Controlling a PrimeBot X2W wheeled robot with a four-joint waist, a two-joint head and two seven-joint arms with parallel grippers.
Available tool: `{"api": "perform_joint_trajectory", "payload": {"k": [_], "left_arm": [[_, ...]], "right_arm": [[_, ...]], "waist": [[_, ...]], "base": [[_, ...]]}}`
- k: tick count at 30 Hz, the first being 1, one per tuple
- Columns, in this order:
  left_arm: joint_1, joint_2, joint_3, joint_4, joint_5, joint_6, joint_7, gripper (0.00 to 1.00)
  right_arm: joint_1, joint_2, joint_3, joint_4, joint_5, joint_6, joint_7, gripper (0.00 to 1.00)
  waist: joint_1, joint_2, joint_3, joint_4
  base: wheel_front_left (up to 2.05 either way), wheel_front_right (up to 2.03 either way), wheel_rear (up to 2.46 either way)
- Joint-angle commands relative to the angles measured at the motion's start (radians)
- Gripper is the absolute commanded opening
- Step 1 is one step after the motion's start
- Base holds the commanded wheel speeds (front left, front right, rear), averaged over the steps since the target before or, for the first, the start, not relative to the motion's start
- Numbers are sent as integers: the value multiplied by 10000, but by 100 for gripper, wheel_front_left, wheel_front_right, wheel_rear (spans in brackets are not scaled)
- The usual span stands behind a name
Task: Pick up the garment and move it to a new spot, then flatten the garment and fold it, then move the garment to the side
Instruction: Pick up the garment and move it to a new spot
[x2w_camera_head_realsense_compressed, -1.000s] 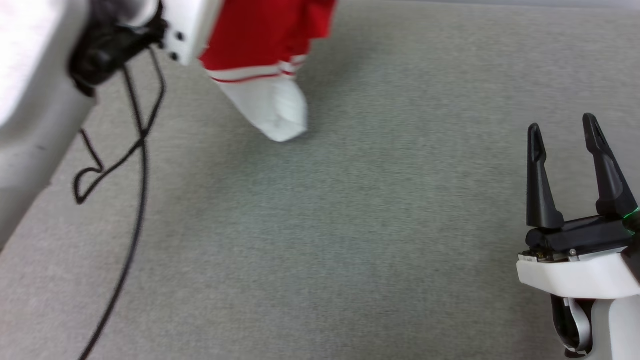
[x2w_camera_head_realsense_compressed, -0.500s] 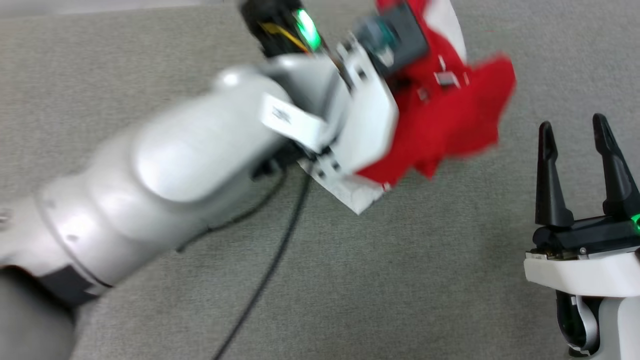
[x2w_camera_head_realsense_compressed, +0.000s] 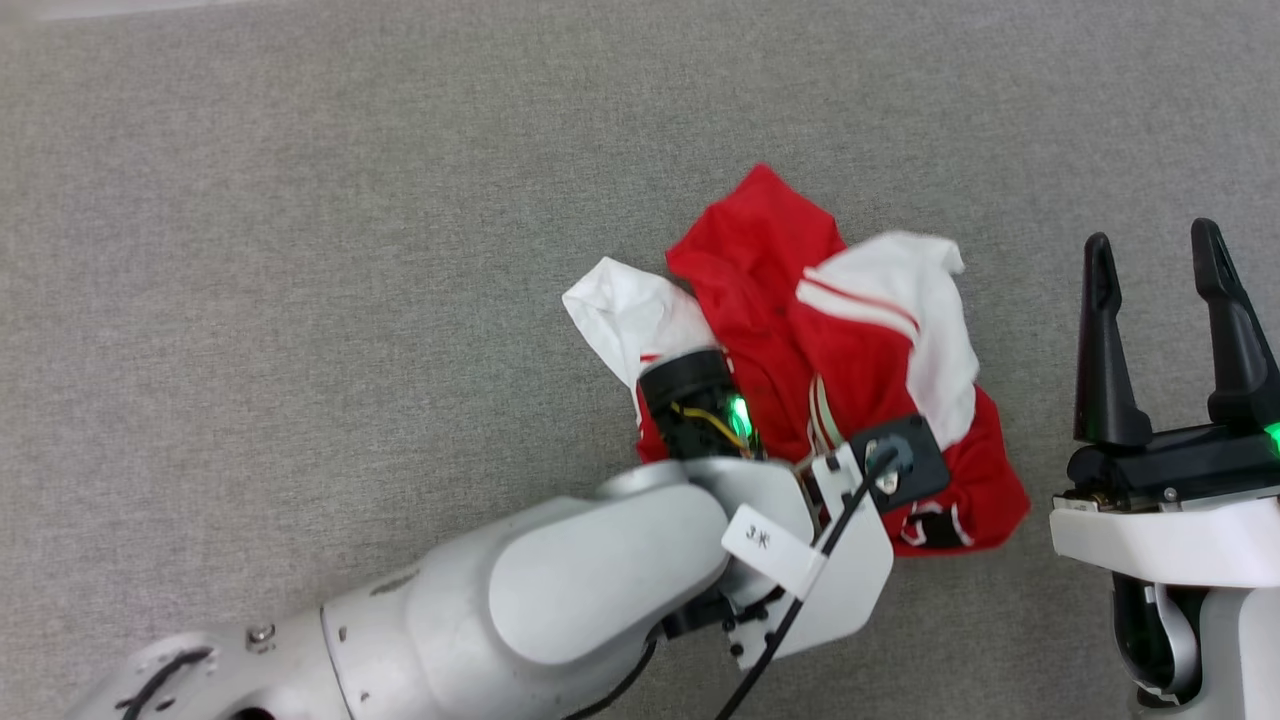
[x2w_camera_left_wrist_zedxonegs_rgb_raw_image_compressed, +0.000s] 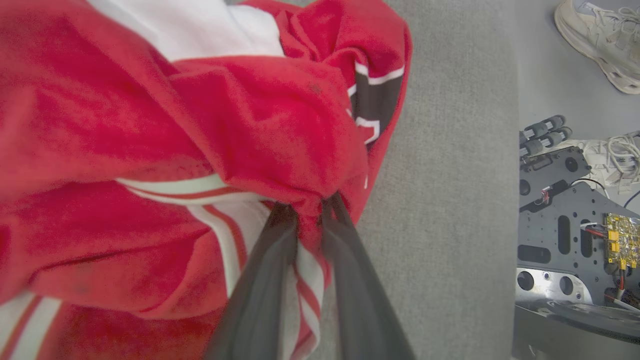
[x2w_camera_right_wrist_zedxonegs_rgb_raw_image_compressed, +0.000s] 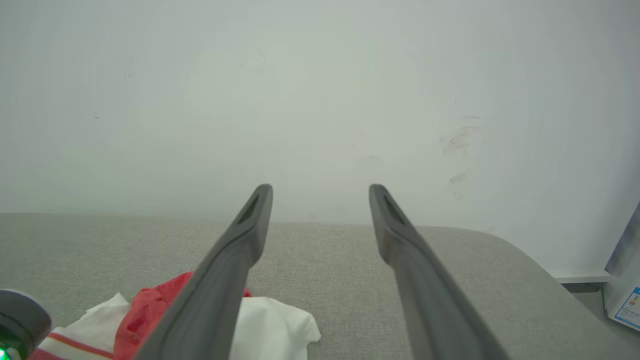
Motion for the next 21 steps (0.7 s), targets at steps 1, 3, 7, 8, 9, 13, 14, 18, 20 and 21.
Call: {"api": "perform_joint_trajectory", "payload": {"k": [1, 3, 7, 8, 9, 13, 14, 18, 20, 21], "left_arm": [[78, 9, 16, -31, 29, -6, 46, 0], [319, 36, 12, -98, 109, -6, 194, 0], [181, 18, 13, 1, 271, -6, -390, 100], [76, -15, 16, 98, 265, -6, -682, 100], [-10, -58, 14, 183, 272, -6, -1022, 100], [-335, -171, 41, 818, 28, -4, -3081, 100], [-390, -200, 95, 1018, -2, -4, -3544, 100], [-186, -195, 652, 1611, 58, 289, -5172, 100], [13, -97, 907, 1832, 129, 621, -5812, 100], [105, -34, 1038, 1901, 151, 802, -6091, 100]], "right_arm": [[-121, 34, 4, 14, 23, -7, -20, 100], [-118, 34, -7, 35, 25, -7, -20, 100], [-8, 34, -80, 83, -33, -7, -20, 100], [35, 34, -85, 95, -64, -7, -20, 100], [76, 34, -95, 120, -81, -7, -20, 100], [365, 33, -152, 203, -153, -7, -20, 100], [453, 33, -160, 222, -183, -7, -20, 100], [796, 33, -195, 330, -294, -7, -20, 100], [991, 33, -231, 374, -367, -7, -20, 100], [1088, 31, -247, 404, -384, -7, -20, 100]], "waist": [[0, -1, 7, -8], [0, -1, 7, -9], [0, -1, -134, 111], [0, -1, -203, 155], [0, -1, -297, 197], [0, -1, -776, 430], [0, -1, -910, 496], [0, -1, -1429, 772], [0, -1, -1688, 922], [0, -1, -1805, 999]], "base": [[0, 0, 0], [0, 0, 0], [0, 0, 0], [0, 0, 0], [0, 0, 0], [0, 0, 0], [0, 0, 0], [0, 0, 0], [0, 0, 0], [0, 0, 0]]}}
